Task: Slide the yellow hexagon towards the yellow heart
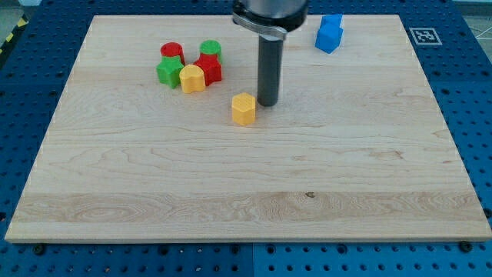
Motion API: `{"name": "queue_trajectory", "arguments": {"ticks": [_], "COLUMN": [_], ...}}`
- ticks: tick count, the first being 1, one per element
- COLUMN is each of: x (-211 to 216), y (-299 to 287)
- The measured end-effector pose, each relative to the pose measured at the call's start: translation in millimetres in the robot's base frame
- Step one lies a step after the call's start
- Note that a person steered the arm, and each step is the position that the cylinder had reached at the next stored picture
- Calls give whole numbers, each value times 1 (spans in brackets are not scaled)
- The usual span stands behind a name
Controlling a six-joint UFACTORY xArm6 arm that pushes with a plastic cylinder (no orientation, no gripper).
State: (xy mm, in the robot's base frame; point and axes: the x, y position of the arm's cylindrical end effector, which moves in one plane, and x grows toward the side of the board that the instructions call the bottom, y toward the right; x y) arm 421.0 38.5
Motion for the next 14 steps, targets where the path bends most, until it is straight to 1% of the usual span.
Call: {"name": "queue_trajectory", "arguments": {"ticks": [1, 2, 4, 8, 11, 14], "x": [44, 53, 29, 10, 9, 37], "y": [0, -10, -10, -43, -77, -86]}}
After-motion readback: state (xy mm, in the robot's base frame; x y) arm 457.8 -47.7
